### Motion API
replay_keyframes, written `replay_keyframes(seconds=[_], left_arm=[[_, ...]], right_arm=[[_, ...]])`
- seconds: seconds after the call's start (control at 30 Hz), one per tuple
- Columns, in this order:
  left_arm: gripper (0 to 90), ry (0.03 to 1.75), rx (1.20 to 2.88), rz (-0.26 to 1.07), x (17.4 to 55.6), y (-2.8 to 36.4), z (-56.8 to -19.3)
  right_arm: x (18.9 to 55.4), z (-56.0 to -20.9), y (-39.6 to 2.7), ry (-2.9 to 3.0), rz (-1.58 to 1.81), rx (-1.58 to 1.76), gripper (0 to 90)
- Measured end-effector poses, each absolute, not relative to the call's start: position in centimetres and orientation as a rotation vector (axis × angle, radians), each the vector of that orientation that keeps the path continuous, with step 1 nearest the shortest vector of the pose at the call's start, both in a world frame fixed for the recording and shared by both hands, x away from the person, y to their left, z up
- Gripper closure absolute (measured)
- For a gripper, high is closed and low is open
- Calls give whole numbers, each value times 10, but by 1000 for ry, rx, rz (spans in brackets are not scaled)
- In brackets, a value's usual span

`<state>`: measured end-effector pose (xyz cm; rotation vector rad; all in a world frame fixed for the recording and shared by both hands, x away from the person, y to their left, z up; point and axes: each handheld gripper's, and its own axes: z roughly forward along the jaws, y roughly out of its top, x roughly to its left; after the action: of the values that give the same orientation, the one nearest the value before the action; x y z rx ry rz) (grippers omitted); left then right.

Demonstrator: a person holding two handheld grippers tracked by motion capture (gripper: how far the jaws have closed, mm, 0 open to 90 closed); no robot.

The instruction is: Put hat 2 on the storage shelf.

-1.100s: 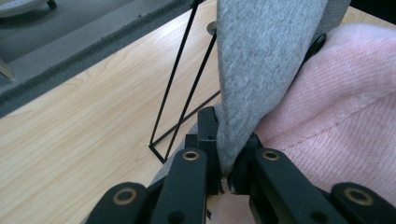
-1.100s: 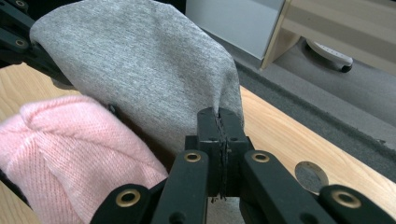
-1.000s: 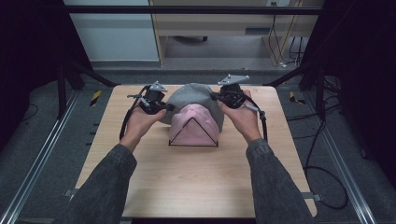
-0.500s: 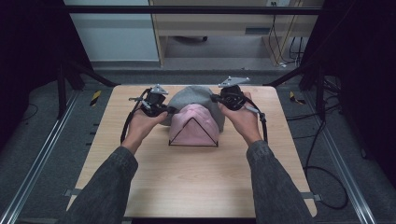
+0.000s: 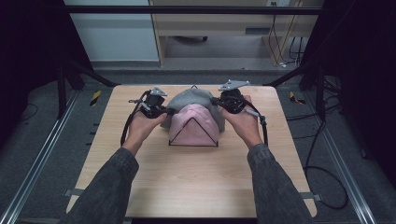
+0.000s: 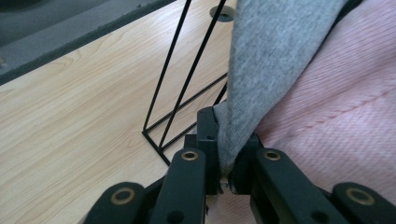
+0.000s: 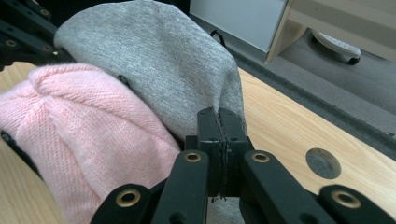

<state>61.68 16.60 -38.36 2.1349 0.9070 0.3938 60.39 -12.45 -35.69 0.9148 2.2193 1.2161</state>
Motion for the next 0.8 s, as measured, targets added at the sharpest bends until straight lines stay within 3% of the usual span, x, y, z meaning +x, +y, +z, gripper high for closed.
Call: replay_keyframes(seconds=[0.8], left_arm=[[842, 952, 2136, 365, 621, 170, -405]], right_arm=[[602, -382, -121, 2269, 1189, 953, 900]])
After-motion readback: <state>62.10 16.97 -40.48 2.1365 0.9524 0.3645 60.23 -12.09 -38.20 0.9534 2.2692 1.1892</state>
